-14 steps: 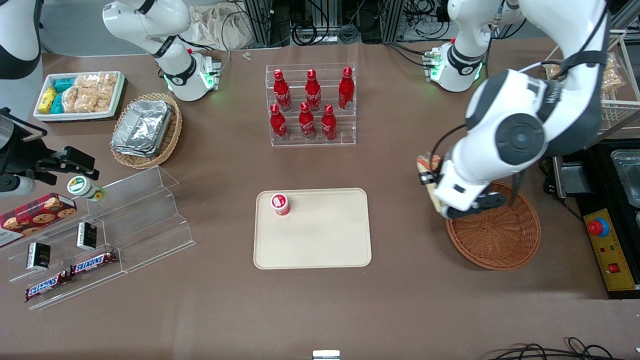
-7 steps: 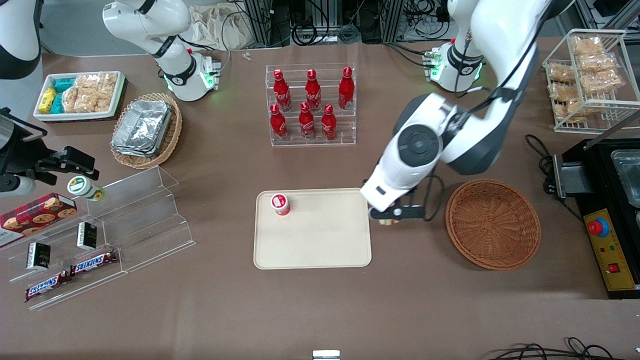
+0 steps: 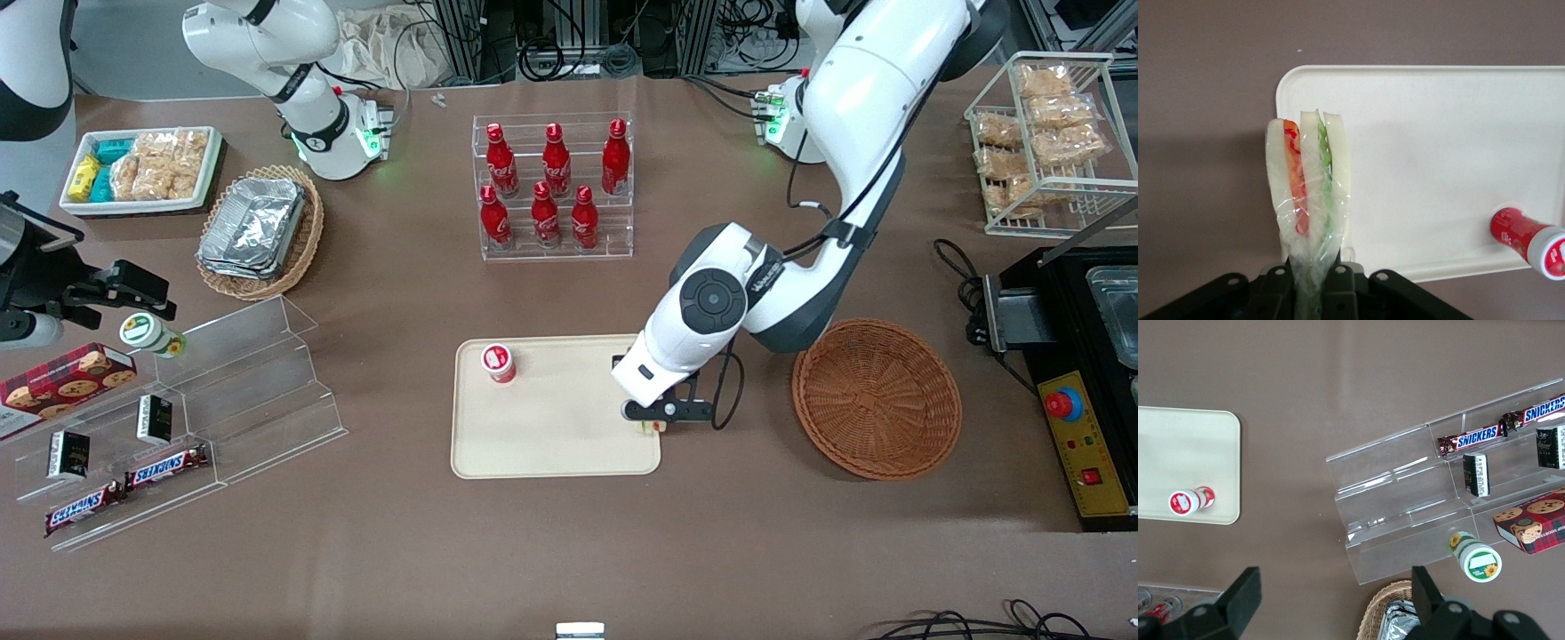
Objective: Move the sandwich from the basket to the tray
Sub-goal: 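Lower the sandwich onto the tray beside the red can and open the left gripper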
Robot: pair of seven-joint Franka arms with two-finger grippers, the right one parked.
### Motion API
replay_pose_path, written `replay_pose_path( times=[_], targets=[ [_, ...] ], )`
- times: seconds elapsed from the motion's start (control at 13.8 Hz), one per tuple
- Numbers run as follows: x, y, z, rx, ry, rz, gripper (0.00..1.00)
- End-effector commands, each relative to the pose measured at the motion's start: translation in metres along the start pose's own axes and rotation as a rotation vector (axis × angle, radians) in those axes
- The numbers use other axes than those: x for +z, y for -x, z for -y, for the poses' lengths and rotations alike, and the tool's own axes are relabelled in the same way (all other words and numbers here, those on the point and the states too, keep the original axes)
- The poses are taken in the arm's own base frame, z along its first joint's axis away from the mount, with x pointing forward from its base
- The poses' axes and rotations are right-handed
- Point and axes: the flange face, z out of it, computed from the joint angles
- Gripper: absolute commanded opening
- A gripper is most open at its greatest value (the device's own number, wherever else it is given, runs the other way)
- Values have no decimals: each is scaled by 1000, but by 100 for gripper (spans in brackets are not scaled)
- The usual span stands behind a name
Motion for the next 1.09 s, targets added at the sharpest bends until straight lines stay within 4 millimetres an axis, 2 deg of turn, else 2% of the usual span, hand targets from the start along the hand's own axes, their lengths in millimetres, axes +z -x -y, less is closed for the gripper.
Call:
replay_pose_path(
  times=[0.0,0.36,0.51,0.58,0.65,0.72,0.8,1.01],
  targets=[
    [30,-7,-3,13,19,-22,0],
    [69,-4,0,29,-11,-6,0],
    [76,-3,2,32,-16,1,0],
    [79,-3,2,29,-17,5,9],
    [81,-3,2,26,-17,9,38],
    [82,-3,3,23,-17,10,79],
    [82,-1,1,21,-15,12,99],
    [77,-4,4,7,-8,15,100]
  ],
)
